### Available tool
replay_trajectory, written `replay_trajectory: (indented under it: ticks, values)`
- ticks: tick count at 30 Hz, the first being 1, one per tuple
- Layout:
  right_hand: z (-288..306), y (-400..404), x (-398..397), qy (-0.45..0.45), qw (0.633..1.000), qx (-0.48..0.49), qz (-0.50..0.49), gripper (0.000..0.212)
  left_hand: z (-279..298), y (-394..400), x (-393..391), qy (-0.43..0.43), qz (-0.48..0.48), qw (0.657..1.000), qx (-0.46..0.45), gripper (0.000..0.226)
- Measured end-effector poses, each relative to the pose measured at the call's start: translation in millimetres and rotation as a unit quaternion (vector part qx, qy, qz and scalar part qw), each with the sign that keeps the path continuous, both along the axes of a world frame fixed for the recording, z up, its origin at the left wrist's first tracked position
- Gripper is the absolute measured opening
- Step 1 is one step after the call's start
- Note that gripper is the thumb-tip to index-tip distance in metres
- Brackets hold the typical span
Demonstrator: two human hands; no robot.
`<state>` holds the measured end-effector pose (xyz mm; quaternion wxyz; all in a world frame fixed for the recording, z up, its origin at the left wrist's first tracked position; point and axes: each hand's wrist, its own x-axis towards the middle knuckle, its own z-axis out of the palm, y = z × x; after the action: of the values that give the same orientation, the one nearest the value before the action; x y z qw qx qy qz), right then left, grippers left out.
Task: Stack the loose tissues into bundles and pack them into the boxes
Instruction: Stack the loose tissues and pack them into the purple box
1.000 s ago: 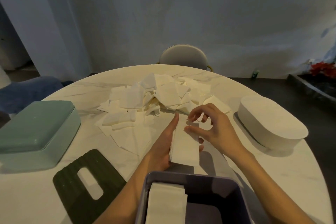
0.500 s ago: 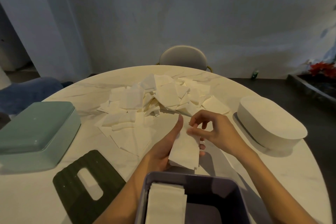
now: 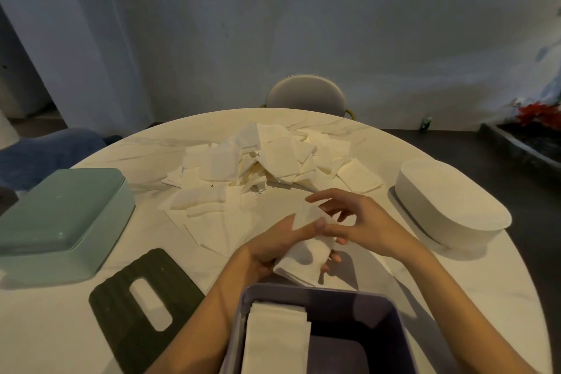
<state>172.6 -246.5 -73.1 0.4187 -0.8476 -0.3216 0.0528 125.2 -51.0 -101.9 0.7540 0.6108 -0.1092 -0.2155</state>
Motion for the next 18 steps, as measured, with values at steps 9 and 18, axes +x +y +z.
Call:
replay_trajectory:
  ticks: [9,18]
  values:
    - [-23,1,8,0.066,0.985,0.106,-0.118,0.036,-13,29,22,-0.204,0.248,0.927,0.193,0.039]
    - [-42,27,3,0.094,0.966,0.192,-0.145,0.075,-16,-8,18,-0.132,0.382,0.913,0.051,0.009]
